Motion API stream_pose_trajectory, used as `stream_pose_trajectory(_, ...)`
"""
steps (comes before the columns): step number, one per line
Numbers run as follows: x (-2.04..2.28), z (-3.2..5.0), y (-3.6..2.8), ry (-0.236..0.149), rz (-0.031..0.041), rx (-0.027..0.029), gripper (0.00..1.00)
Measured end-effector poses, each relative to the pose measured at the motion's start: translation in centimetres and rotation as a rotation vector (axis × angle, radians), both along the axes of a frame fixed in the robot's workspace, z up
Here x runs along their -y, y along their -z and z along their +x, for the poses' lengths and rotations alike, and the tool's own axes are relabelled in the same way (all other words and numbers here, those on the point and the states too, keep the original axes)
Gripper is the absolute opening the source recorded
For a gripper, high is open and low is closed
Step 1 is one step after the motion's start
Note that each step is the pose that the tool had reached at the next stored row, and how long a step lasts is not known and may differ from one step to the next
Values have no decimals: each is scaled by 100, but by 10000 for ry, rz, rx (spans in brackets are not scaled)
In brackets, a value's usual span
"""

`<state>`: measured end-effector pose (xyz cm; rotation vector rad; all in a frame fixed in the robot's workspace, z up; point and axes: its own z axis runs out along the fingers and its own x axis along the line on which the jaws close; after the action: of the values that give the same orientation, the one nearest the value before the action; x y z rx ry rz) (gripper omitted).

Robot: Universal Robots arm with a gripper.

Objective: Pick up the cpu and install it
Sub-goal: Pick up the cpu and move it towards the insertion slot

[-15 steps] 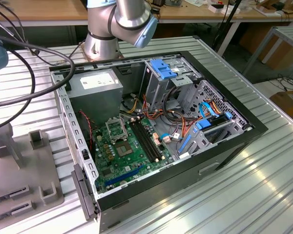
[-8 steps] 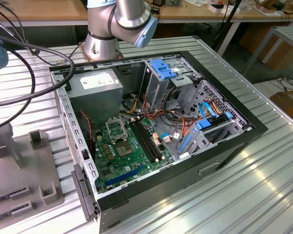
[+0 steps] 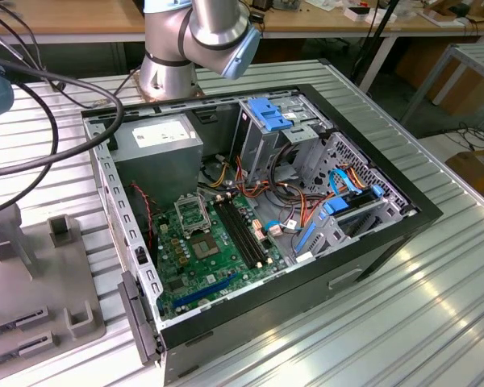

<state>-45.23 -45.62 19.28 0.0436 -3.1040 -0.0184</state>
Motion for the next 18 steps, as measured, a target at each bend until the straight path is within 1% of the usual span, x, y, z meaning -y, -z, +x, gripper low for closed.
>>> stream_pose_trajectory(2, 0, 0, -22, 0, -5, -2, 47)
stream_pose_trajectory(4, 0, 0, -65, 0, -4, 0, 47)
stream_pose_trajectory(10, 0, 0, -237, 0, -10, 0, 47)
stream_pose_trajectory(13, 0, 0, -292, 0, -34, 0, 47)
stream_pose_trajectory(18, 0, 0, -378, 0, -42, 0, 47)
